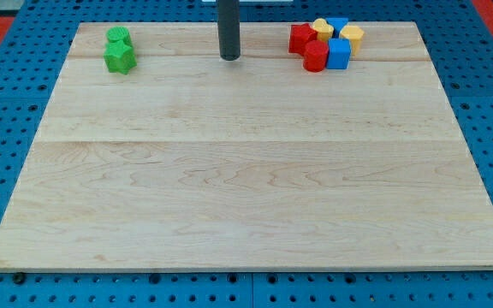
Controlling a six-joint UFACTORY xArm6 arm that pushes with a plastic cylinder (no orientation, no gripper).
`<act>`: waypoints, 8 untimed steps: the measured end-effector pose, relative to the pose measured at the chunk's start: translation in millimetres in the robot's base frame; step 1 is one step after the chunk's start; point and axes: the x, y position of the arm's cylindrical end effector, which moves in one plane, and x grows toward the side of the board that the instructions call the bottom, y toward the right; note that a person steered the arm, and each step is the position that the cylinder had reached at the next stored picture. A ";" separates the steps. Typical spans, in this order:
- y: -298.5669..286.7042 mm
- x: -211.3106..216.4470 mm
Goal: Move your arm towards red star
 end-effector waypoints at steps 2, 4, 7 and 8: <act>-17.1 -11.8; -41.8 -37.9; -12.6 -74.6; -12.6 -74.6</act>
